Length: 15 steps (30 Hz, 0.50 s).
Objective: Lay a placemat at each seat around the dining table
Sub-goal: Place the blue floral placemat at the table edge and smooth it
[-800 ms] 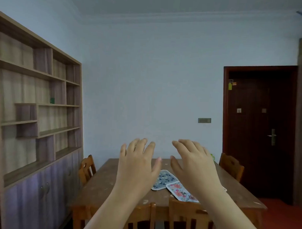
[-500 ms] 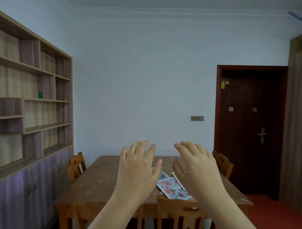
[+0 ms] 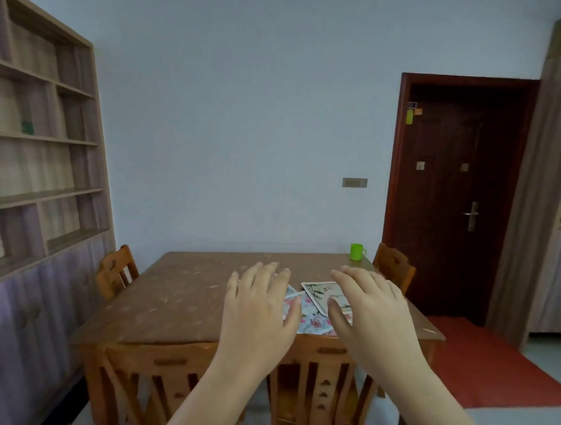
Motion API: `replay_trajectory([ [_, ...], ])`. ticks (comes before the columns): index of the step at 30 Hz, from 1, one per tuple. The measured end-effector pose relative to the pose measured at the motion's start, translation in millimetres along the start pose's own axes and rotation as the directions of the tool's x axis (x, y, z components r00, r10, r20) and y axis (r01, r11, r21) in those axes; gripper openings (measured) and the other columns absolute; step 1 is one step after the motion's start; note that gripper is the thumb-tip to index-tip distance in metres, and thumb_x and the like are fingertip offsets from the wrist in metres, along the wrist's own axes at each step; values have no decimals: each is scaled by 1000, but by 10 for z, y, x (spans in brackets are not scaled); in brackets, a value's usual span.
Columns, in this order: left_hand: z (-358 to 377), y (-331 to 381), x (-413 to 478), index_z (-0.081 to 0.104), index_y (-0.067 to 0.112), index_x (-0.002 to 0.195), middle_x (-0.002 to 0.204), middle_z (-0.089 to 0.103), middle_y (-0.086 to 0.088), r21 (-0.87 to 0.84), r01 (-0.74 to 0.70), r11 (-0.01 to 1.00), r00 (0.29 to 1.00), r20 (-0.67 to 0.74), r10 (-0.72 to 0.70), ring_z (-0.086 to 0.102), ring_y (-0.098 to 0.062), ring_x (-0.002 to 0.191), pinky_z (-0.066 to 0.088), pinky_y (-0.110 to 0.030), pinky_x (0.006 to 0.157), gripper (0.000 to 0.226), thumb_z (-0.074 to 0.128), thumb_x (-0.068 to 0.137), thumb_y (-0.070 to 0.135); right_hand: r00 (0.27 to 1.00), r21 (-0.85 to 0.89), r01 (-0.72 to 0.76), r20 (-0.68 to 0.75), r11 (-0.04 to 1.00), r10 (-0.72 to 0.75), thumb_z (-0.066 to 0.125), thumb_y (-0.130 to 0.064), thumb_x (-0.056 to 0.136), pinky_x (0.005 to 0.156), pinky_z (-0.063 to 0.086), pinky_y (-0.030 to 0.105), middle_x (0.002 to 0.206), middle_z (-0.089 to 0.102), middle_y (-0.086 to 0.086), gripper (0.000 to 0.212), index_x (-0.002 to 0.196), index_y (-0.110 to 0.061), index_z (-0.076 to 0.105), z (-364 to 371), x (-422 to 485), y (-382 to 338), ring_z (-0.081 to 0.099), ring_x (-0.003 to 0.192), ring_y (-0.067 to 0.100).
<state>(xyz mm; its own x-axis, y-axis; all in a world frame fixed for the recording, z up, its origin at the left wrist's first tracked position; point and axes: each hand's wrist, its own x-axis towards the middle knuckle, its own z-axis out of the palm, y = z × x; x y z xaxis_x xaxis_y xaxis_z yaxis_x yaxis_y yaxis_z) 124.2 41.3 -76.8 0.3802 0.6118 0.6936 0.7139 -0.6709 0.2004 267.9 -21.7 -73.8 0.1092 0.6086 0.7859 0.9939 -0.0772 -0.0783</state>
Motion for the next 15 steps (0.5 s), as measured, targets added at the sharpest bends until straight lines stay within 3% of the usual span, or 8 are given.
replay_trajectory([
  [3,268,-206,92,34,27,136,146,33,5,-40,2,999,1000,10,-1,21,-13,136,8,-36,112,49,39,90,43,1000,2,-3,7,1000,3,75,-20,68,81,50,46,104,69,9,37,102,-11,65,285,71,34,64,97,29],
  [7,594,-643,325,52,16,124,132,52,-6,-55,-13,998,999,-43,10,41,-24,126,21,-42,106,42,55,85,33,999,29,30,-12,999,-30,73,-21,71,81,50,43,105,69,7,35,104,-14,64,749,343,-31,63,97,28],
  [11,945,-1194,609,58,12,116,122,60,-10,-31,4,1000,999,-35,-5,51,-29,117,26,-49,101,41,67,78,25,999,40,37,8,999,-37,72,-20,72,83,49,44,105,68,8,33,103,-12,64,1318,693,-167,63,98,29],
  [15,1252,-1718,869,60,12,114,120,62,-10,-4,13,1000,1000,4,-13,52,-29,116,31,-55,100,37,65,79,26,998,60,12,54,998,-15,72,-18,72,82,50,43,103,68,9,32,102,-11,65,1865,955,-261,63,95,30],
])
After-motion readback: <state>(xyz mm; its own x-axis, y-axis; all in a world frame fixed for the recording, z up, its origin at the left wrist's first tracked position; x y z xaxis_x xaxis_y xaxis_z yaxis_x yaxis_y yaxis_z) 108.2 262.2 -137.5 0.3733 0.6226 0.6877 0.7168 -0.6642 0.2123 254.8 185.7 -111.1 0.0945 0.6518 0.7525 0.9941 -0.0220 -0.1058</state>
